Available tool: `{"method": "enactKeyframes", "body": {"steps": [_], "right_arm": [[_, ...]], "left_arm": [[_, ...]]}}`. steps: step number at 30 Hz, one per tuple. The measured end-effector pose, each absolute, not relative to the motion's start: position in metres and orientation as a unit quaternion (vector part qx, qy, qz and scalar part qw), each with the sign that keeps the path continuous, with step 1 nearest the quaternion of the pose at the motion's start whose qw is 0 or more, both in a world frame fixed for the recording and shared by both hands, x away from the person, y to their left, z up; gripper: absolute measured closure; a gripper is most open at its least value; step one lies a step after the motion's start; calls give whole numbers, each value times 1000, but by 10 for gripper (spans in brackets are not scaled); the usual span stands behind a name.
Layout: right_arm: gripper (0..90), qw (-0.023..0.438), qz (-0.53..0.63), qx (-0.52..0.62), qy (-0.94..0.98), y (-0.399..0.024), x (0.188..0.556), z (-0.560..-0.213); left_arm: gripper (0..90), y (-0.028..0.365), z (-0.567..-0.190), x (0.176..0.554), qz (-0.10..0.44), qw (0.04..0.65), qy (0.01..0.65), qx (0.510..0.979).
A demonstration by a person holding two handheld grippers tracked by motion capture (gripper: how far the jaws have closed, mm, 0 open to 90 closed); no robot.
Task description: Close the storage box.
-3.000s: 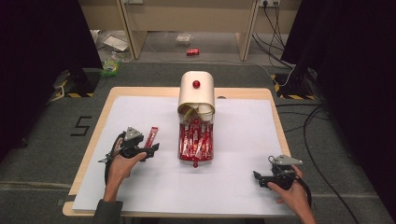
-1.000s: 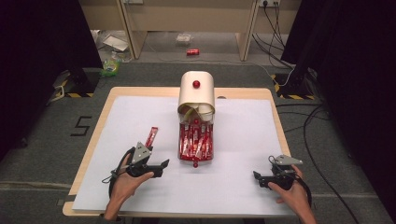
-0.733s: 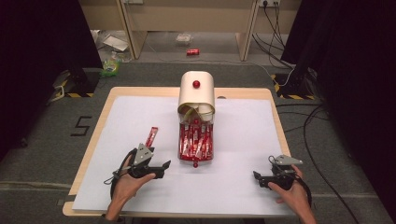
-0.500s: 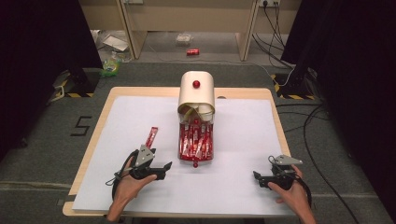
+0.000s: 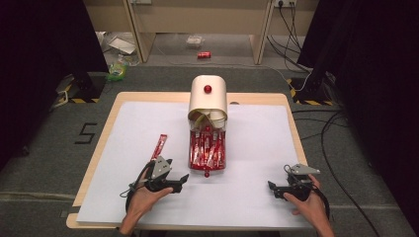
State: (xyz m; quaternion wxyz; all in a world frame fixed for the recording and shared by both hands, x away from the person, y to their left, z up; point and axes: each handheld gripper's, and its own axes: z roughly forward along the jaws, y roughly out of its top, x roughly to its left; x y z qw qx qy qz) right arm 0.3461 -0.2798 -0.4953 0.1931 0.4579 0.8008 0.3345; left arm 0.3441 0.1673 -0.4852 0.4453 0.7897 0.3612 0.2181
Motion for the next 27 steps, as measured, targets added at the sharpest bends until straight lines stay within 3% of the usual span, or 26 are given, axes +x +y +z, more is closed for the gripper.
{"method": "enactKeyframes", "body": {"steps": [27], "right_arm": [[104,193,334,458,801,-280,346,-495]], "left_arm": [[151,151,-488,357,232,443,360,788]]}}
